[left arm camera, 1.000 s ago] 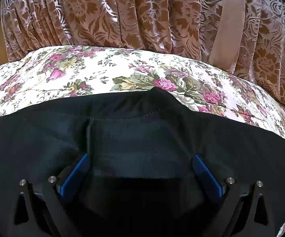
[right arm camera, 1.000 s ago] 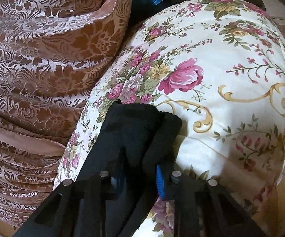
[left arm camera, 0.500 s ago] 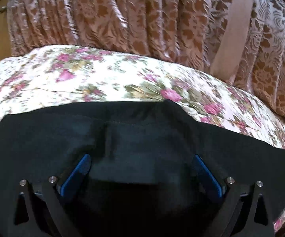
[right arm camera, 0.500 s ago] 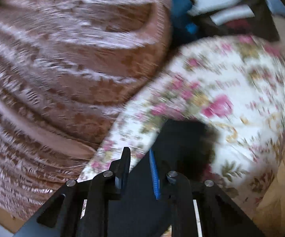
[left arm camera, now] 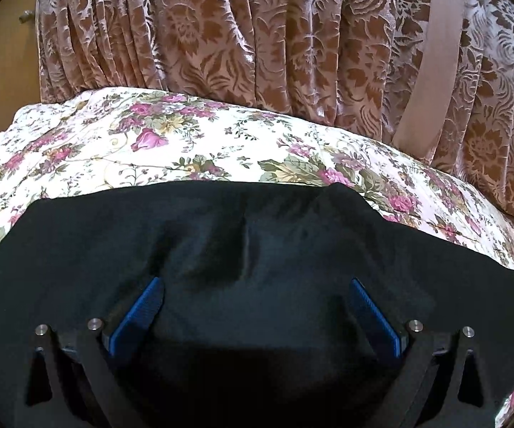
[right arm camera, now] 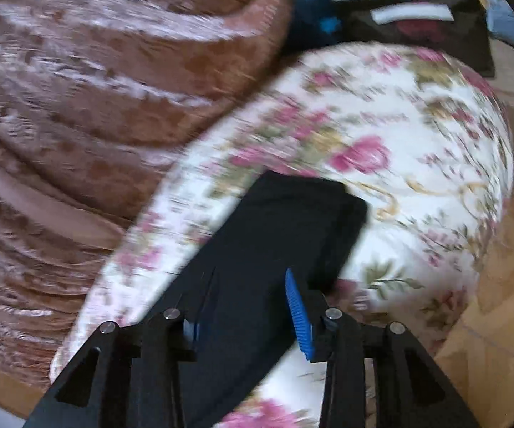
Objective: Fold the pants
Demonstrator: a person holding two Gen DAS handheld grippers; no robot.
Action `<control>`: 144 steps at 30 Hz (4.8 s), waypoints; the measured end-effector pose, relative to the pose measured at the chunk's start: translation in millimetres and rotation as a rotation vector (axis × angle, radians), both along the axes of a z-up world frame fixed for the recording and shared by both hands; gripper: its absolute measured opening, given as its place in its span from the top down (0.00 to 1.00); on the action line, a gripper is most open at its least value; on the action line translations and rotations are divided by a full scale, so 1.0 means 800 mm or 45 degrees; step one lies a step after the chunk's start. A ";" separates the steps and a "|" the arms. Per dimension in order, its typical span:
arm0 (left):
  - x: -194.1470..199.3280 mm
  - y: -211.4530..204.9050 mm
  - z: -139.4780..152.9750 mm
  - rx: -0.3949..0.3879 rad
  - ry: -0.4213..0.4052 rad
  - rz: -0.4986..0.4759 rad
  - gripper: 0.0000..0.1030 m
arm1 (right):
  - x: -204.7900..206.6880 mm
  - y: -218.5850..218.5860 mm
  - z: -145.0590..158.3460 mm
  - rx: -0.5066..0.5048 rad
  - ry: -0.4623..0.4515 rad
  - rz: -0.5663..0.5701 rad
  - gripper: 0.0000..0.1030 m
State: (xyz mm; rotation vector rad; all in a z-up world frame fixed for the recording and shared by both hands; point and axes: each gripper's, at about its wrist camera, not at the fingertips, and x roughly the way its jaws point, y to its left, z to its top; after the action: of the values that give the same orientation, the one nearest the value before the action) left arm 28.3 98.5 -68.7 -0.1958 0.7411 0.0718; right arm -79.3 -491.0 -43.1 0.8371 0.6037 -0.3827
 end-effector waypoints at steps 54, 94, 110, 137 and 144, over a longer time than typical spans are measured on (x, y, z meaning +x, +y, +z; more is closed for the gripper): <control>-0.005 -0.003 -0.011 0.007 -0.009 -0.021 0.00 | 0.054 0.401 0.078 -0.621 -0.423 1.109 0.82; 0.036 -0.143 0.005 -0.554 0.193 -0.468 0.80 | 0.154 0.249 0.002 -0.333 -0.061 0.826 0.65; -0.010 -0.123 -0.008 -0.407 0.100 -0.430 0.80 | 0.156 0.289 -0.050 -0.517 0.019 0.960 0.68; -0.093 -0.057 0.032 -0.422 -0.106 -0.304 0.23 | 0.080 0.335 -0.014 -0.688 -0.064 1.024 0.65; -0.124 0.004 0.052 -0.356 -0.216 -0.086 0.12 | 0.100 0.380 -0.029 -0.837 0.090 1.022 0.64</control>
State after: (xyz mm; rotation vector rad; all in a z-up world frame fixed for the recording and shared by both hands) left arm -70.9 101.4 -27.2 -0.4378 0.5857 -0.1126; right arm 0.9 -187.2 -66.2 -0.0788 0.7654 0.1344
